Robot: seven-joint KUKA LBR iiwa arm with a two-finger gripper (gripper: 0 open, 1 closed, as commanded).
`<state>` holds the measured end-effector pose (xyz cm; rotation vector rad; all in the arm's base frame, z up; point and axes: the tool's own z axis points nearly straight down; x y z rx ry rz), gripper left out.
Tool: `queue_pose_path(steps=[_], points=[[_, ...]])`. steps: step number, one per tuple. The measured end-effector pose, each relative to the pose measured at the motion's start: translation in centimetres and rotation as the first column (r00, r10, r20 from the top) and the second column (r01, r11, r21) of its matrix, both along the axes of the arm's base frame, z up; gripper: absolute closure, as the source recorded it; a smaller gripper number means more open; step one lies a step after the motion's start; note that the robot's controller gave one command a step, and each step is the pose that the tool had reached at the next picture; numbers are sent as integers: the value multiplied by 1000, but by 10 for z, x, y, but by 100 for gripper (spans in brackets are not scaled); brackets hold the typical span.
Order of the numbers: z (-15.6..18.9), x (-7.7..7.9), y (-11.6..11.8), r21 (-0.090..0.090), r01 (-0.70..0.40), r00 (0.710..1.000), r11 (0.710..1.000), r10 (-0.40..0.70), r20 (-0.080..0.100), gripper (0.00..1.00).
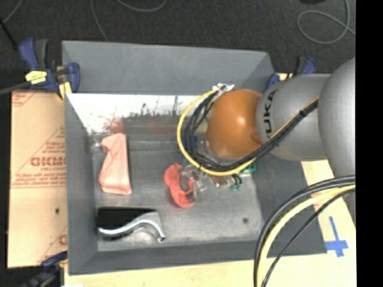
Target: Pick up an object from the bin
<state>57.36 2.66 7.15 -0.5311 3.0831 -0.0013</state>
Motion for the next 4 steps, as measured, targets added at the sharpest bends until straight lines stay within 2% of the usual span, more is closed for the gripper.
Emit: queue_pose_path(steps=[1, 2, 3, 4], points=[[19, 4, 1, -1, -17, 1000, 1000, 17, -1, 100], [63, 0, 1, 0, -21, 1000, 1000, 21, -5, 100], [105, 16, -4, -1, -39, 999, 999, 39, 4, 100], [0, -8, 77, -2, -400, 917, 917, 400, 0, 100]])
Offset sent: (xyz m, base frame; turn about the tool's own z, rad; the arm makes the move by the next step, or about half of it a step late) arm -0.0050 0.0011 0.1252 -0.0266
